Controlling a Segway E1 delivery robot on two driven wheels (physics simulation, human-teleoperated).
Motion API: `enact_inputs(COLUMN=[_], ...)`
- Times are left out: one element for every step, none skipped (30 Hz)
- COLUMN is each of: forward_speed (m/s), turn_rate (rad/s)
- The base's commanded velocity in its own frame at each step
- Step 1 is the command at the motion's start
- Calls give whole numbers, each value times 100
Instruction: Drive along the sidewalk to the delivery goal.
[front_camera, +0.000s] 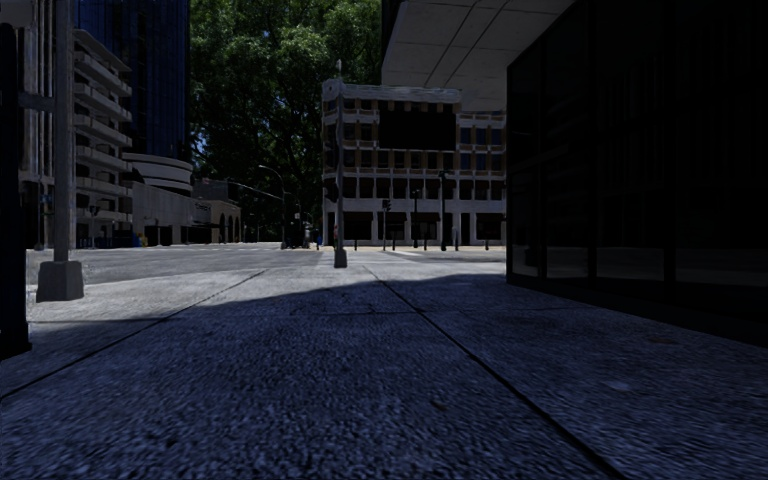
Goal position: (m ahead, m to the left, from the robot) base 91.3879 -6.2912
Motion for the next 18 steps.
enact_inputs(forward_speed=[200,200,200,200,200,200,200,200,200,200,200,200,200,200,200,200,200,200], turn_rate=[0,0,0,0,0,0,0,0,0,0,0,0,0,0,0,0,0,0])
